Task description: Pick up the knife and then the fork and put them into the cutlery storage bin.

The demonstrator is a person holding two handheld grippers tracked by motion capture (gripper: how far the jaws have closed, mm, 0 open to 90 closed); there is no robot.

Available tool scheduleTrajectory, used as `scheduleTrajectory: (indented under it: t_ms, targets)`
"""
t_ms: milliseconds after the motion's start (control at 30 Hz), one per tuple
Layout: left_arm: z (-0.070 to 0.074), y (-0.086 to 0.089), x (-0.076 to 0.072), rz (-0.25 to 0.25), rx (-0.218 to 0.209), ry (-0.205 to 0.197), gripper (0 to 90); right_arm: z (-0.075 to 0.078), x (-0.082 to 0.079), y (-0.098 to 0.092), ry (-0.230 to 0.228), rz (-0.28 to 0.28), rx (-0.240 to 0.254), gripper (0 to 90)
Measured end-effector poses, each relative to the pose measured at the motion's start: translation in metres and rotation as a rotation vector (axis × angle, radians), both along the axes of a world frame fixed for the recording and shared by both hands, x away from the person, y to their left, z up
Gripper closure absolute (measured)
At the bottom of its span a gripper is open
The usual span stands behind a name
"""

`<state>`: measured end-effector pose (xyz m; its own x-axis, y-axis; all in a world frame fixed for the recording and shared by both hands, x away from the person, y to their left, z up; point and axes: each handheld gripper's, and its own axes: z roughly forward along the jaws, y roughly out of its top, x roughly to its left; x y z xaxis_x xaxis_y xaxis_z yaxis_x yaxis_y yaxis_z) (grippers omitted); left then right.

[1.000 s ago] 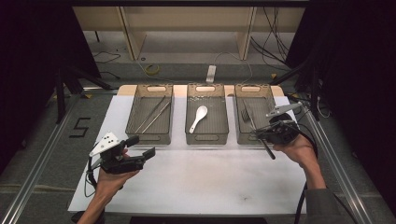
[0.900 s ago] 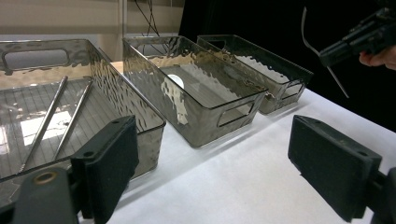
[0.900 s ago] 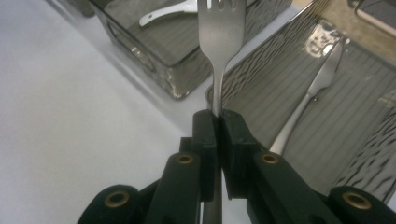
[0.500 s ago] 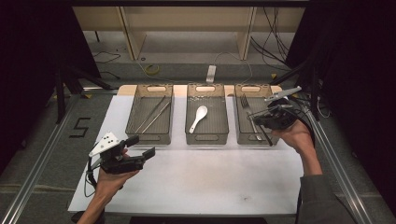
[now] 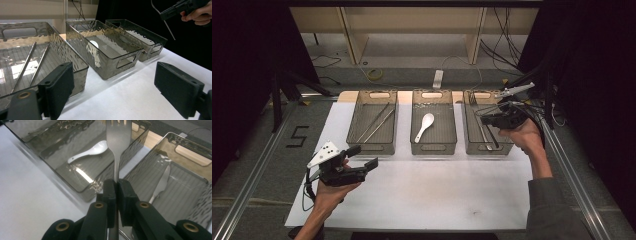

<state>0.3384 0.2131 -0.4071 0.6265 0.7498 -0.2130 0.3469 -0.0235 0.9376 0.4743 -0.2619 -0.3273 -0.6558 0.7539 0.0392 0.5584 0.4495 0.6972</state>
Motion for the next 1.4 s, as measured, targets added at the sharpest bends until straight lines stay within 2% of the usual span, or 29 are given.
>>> scheduleTrajectory:
  t_ms: [167, 333, 433, 1067, 1400]
  targets:
    - [0.000, 0.000, 0.000, -0.001, 0.000, 0.000, 15.5, 0.002, 0.007, -0.003, 0.001, -0.021, 0.034, 85.7]
    - [0.000, 0.000, 0.000, -0.001, 0.000, -0.001, 15.5, 0.003, 0.015, -0.004, 0.002, -0.046, 0.042, 85.7]
    - [0.000, -0.001, 0.000, -0.001, -0.001, 0.001, 15.5, 0.002, 0.020, -0.007, 0.014, -0.053, 0.090, 85.7]
    - [0.000, 0.000, 0.000, -0.003, 0.000, -0.002, 15.5, -0.017, 0.044, -0.020, 0.034, -0.180, 0.099, 85.7]
    - [0.000, 0.000, 0.000, -0.001, 0.000, -0.002, 15.5, -0.034, 0.050, -0.018, 0.060, -0.205, 0.115, 85.7]
